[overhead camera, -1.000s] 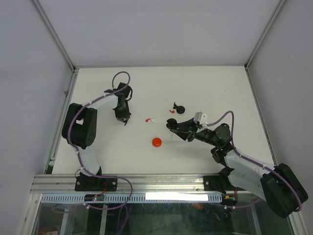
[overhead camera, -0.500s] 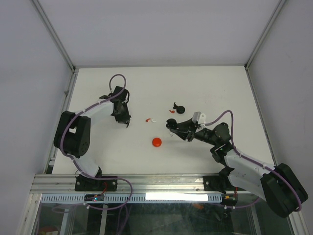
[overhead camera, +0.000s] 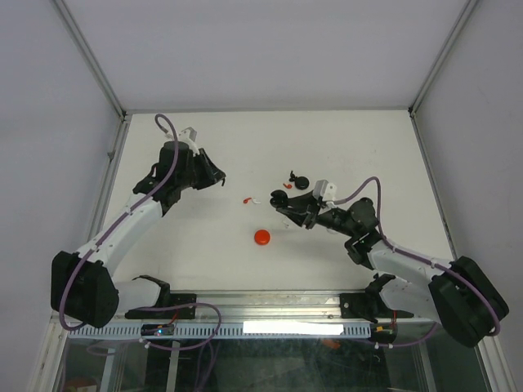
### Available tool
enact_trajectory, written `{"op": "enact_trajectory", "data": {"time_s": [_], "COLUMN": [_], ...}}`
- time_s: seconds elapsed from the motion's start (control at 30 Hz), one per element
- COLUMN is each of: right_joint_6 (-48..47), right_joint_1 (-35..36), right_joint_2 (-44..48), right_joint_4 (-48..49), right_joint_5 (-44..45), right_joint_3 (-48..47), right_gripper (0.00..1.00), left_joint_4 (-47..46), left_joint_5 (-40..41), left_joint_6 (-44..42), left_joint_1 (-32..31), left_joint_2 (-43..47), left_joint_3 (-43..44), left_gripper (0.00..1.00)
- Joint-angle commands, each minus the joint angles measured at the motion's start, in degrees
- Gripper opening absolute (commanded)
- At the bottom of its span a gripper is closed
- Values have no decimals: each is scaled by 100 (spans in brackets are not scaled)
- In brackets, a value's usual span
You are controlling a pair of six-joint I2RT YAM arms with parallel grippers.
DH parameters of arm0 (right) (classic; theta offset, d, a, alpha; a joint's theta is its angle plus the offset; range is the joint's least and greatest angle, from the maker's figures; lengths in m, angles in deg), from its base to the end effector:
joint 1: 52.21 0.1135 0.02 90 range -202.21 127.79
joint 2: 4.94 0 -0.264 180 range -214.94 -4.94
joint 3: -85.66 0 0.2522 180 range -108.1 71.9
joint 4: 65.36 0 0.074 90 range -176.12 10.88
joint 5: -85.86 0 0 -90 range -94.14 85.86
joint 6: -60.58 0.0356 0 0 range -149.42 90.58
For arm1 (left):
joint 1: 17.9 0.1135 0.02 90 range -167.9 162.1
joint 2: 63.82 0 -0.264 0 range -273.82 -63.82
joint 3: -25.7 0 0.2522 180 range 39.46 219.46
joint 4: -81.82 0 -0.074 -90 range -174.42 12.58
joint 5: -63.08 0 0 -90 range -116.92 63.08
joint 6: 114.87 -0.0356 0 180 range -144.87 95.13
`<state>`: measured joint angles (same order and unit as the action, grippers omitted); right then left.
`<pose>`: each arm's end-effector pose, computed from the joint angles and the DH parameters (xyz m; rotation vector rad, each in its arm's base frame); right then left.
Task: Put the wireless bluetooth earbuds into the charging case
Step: Pick up the earbud from the center of the board, then place the earbud in the charging case.
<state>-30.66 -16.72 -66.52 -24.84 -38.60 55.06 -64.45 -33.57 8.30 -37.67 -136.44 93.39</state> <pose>0.1613 0.1398 0.2330 -0.9327 1.1726 0.9066 0.2600 -0.0978 0.2755 -0.2059 2.3071 -0.6164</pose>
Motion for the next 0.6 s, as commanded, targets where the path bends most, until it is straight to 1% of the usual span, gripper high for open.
{"op": "enact_trajectory", "data": {"time_s": [0.0,0.17,0.37,0.57], "right_joint_6": [-160,-219,-220,-249], "right_joint_1": [222,421,557,656], "right_joint_2": [-319,-775,-1310,-1707], "right_joint_4": [842,1534,2480,3254], "right_joint_5": [554,1061,1406,1779], "right_joint_3": [-342,-392,-381,-409], "right_gripper": [0,0,0,0], "left_joint_4": [-1198,-1703,-2425,-3019], "left_joint_5": [-492,-419,-137,-14], "left_joint_6": [306,455,651,819], "left_joint_1": [-244,-631,-1159,-1460], "left_joint_2": [609,997,1380,1722], "left_joint_3": [-228,-328,-632,-925], "left_gripper": [3,2,2,2]}}
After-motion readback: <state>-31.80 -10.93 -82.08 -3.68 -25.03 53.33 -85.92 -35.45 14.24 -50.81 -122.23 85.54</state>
